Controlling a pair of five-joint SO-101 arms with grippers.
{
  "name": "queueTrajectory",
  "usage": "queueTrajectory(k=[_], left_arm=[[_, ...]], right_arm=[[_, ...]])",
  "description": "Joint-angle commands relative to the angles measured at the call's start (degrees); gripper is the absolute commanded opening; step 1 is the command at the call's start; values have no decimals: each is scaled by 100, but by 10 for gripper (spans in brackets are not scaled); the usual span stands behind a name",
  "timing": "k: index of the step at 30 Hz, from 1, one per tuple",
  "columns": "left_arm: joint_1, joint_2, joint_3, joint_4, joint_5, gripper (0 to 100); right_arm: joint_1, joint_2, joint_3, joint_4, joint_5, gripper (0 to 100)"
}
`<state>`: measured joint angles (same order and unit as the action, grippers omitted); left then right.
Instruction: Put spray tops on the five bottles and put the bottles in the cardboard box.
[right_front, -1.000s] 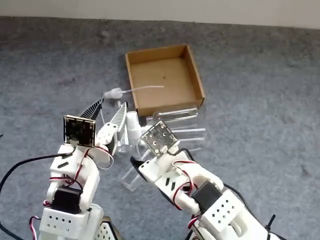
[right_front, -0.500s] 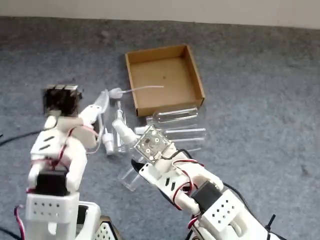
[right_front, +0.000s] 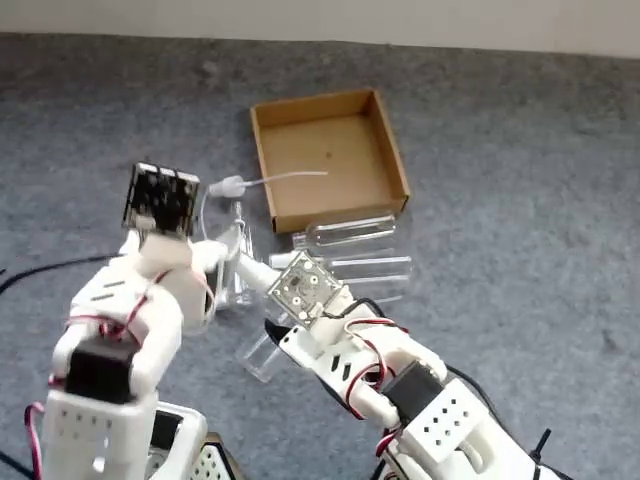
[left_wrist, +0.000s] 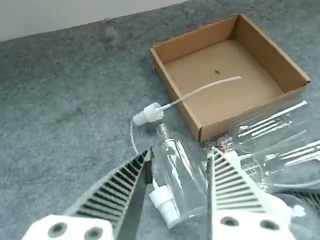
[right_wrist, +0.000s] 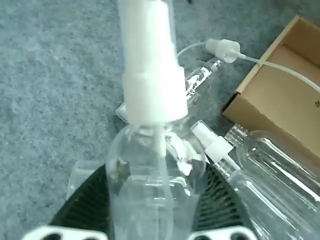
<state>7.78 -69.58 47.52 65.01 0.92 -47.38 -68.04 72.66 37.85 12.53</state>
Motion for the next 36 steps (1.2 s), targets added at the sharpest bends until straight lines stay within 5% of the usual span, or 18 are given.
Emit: queueTrajectory(k=[1, 13, 22, 29, 36], left_arm=[[435, -664, 242, 202, -123, 143], [497, -1033, 1358, -510, -563, 143], [1604, -1086, 1675, -782, -571, 143], [1516, -1095, 1455, -809, -580, 143], [497, -1095, 374, -782, -571, 145]], right_arm=[[40, 13, -330, -189, 44, 4], [4, 13, -330, -171, 35, 4], [4, 4, -330, -189, 35, 4], [4, 13, -330, -189, 35, 4], [4, 13, -330, -189, 35, 4]])
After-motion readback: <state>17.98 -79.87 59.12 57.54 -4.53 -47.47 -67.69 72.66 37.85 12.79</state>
